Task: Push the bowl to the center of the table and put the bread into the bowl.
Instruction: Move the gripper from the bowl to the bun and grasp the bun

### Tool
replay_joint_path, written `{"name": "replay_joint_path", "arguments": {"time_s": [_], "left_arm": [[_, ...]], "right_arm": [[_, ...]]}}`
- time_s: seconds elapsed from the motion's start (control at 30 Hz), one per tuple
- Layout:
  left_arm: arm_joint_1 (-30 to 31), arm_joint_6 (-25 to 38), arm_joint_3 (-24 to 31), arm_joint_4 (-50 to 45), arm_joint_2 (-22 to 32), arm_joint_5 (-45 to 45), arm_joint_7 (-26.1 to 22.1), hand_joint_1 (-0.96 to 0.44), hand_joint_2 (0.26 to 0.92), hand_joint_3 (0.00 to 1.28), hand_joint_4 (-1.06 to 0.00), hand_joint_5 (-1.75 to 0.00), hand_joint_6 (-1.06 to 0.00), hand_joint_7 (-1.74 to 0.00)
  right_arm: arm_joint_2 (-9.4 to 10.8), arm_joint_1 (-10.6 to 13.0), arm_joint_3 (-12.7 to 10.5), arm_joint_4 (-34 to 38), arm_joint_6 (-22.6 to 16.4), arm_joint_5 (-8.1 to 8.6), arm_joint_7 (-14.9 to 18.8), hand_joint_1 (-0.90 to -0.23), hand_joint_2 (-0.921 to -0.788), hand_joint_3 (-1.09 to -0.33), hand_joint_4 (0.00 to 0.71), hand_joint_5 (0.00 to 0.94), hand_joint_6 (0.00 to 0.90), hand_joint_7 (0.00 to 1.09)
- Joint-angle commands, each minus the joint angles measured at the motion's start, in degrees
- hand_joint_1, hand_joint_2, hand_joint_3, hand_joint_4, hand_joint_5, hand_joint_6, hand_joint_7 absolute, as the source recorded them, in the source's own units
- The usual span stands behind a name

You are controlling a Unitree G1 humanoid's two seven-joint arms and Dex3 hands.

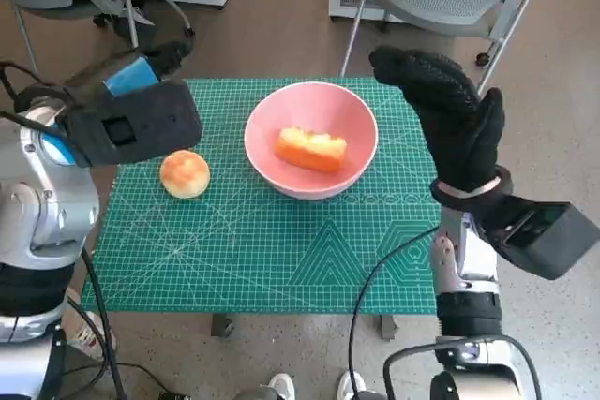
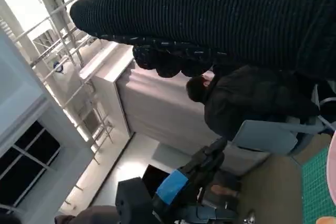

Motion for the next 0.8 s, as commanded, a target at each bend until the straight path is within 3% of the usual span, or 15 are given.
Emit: {"name": "replay_joint_path", "arguments": {"time_s": [0.03, 0.33, 0.53, 0.8], "left_arm": [[-0.57, -1.37, -1.21, 3.22, -0.51, 0.15, 0.99, -0.35, 0.715, 0.0, 0.0, 0.0, -0.17, -0.02], [-1.61, -3.31, -3.14, 7.69, -1.02, 0.92, 1.94, -0.36, 0.71, 0.0, 0.0, 0.0, -0.17, -0.01], [-5.86, -5.84, -8.91, 22.76, -4.25, 4.2, 3.99, -0.32, 0.702, 0.0, 0.0, 0.0, -0.16, 0.0], [-9.31, -7.07, -12.78, 33.59, -7.09, 6.22, 4.37, -0.28, 0.698, 0.0, 0.0, 0.0, -0.14, 0.0]], "right_arm": [[-0.4, 0.31, 0.13, 0.62, 0.29, -0.37, 0.52, -0.69, -0.921, -0.86, 0.051, 0.0, -0.001, 0.27], [-0.68, 0.17, -0.04, 0.9, 0.37, -0.04, 0.95, -0.689, -0.921, -0.861, 0.051, 0.0, -0.001, 0.28], [-0.97, 0.1, -0.15, 1.15, 0.57, 0.0, 1.18, -0.688, -0.921, -0.861, 0.044, 0.0, -0.001, 0.28], [-1.17, 0.13, -0.24, 1.07, 0.84, 0.1, 1.48, -0.687, -0.921, -0.862, 0.042, 0.0, -0.001, 0.28]]}}
